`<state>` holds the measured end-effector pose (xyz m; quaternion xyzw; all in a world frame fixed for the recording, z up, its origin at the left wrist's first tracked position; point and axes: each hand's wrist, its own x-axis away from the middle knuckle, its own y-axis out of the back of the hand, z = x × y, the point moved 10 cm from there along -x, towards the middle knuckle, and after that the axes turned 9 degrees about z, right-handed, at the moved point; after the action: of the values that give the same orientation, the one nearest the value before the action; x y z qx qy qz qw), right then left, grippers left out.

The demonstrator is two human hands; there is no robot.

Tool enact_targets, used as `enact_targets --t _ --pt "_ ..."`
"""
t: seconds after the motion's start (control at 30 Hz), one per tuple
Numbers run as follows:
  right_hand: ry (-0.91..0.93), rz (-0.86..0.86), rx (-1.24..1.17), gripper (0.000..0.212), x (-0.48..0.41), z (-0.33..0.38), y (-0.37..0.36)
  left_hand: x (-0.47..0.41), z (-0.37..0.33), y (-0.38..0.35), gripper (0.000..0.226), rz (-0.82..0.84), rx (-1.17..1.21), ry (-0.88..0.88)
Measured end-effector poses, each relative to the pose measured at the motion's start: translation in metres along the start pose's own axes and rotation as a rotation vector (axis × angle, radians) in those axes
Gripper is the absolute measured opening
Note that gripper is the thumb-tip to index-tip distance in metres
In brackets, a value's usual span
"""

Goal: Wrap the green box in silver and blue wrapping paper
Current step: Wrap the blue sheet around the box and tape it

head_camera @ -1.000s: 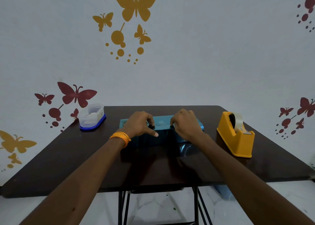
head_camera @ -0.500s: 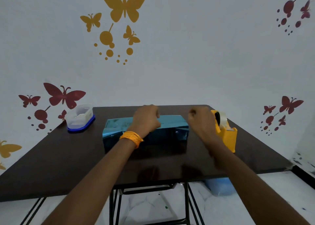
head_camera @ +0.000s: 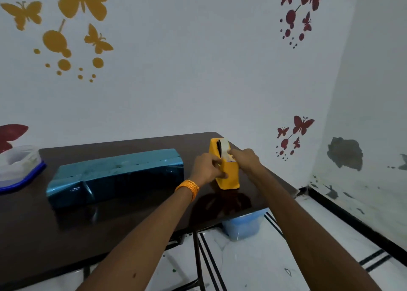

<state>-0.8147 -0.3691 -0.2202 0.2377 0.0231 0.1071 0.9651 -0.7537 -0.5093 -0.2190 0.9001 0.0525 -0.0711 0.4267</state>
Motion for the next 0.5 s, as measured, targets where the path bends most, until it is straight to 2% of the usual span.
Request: enact_targets --t 0.03,0.1,0.2,0.27,0.37,0.5 --pt "-0.038 0.034 -0.070 0.029 -0.005 -0.004 -0.005 0.000 0.001 0.000 0.057 -0.006 0.007 -0.007" --pt "-0.095 0.065 -0.162 0.034 -0.014 -0.011 -0.009 -0.001 0.004 0.001 0.055 -0.006 0.015 -0.021" --pt "-0.145 0.097 -0.231 0.027 -0.019 -0.014 -0.009 -0.003 0.008 0.002 0.048 -0.016 0.047 -0.022" --pt "-0.151 0.091 -0.261 0.032 -0.020 -0.010 -0.009 -0.005 0.008 0.002 0.050 -0.009 0.041 -0.019" --pt "-0.104 -0.007 -0.150 0.044 -0.021 0.004 0.000 -0.003 0.006 0.001 0.056 0.004 0.021 -0.007" --pt "0.012 -0.071 -0.065 0.026 -0.008 0.028 0.011 0.003 0.004 0.001 0.056 -0.003 0.029 -0.014"
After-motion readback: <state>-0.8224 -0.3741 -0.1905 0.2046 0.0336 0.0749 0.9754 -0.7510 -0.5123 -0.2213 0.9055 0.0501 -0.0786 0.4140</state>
